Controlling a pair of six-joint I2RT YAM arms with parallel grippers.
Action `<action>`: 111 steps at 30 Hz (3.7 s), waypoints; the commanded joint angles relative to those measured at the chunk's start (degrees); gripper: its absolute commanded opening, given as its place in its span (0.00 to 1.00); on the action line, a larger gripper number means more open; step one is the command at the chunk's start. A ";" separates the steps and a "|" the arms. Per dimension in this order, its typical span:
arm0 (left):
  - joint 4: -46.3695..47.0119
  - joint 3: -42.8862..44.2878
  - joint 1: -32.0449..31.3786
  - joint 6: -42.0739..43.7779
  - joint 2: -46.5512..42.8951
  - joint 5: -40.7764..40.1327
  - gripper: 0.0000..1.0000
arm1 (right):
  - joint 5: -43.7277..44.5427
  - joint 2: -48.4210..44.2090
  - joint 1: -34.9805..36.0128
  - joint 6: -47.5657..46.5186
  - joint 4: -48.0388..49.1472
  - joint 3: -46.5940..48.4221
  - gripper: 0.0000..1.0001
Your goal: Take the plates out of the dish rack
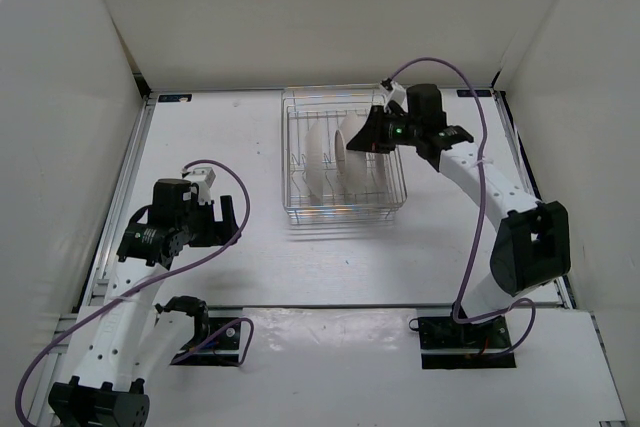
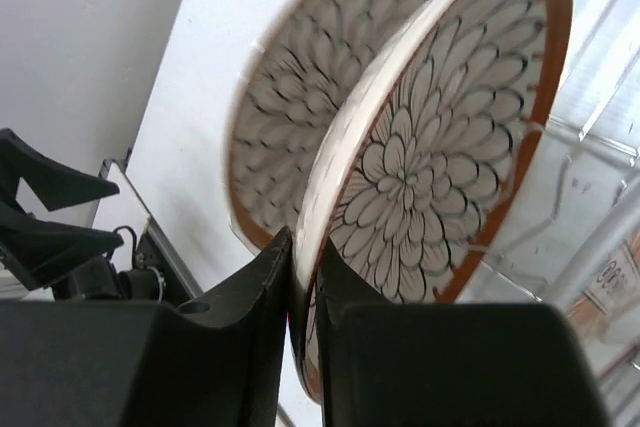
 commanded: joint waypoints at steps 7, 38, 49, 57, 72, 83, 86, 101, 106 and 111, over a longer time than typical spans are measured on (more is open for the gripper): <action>-0.13 1.86 -0.04 0.24 -0.50 0.12 1.00 | -3.10 -3.24 -0.75 0.10 5.93 11.74 0.14; -0.39 1.68 -0.04 0.24 -1.38 0.21 1.00 | 17.38 -9.13 -4.79 -6.05 -6.55 -2.67 0.65; -0.39 1.86 -0.04 0.42 -0.06 0.21 1.00 | 3.85 -2.19 -7.61 -2.80 0.63 -4.07 0.60; -0.48 2.04 -0.12 0.50 0.29 0.04 1.00 | -2.84 -1.13 -7.78 -0.25 8.83 -4.26 0.32; -0.57 2.04 -0.21 0.59 0.73 0.21 1.00 | -8.81 0.27 -7.78 4.67 14.98 -2.32 0.14; -0.66 1.95 -0.12 0.59 0.46 0.21 1.00 | -12.42 5.02 -7.52 9.06 19.37 -2.15 0.07; -0.74 1.95 -0.12 0.59 0.37 0.21 1.00 | -13.47 5.81 -7.35 9.42 19.38 -1.18 0.00; -0.83 1.95 -0.13 0.42 0.11 -0.14 1.00 | -10.75 0.19 -7.17 12.14 14.90 6.73 0.00; -0.75 1.95 -0.12 0.42 0.37 0.21 1.00 | -7.67 -3.42 -6.99 12.14 12.79 7.69 0.00; -0.92 1.95 -0.12 0.33 0.55 0.30 1.00 | -7.15 -5.44 -6.99 11.27 9.37 10.95 0.00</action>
